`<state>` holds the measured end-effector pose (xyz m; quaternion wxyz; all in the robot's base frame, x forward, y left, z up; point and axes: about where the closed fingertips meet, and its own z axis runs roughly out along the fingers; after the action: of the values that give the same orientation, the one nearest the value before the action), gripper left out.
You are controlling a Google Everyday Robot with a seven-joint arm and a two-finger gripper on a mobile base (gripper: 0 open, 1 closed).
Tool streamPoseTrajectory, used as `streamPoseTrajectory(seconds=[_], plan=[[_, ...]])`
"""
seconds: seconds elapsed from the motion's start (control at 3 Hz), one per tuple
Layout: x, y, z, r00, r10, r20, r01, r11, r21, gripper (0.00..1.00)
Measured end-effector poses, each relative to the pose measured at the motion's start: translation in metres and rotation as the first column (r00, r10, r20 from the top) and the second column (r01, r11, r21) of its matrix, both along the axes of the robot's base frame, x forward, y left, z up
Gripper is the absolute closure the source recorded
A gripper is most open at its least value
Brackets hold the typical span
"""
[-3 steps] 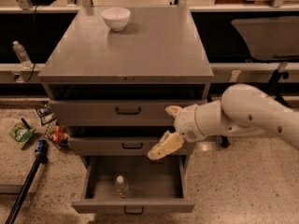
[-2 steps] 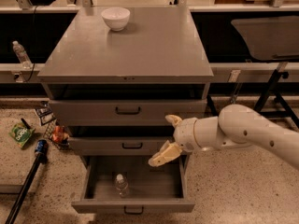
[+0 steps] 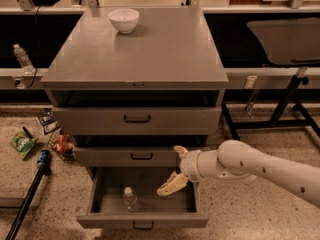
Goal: Pick water bottle from bottom drawer and place on counter
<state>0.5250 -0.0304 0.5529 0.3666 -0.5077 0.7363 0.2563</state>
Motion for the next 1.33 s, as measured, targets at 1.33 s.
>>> streamPoseTrajectory(seconds=[1.33], plan=[[0.021,0.034,-0.178,0.994,0.042,-0.101,-0.03,0.993,0.115,0.0]])
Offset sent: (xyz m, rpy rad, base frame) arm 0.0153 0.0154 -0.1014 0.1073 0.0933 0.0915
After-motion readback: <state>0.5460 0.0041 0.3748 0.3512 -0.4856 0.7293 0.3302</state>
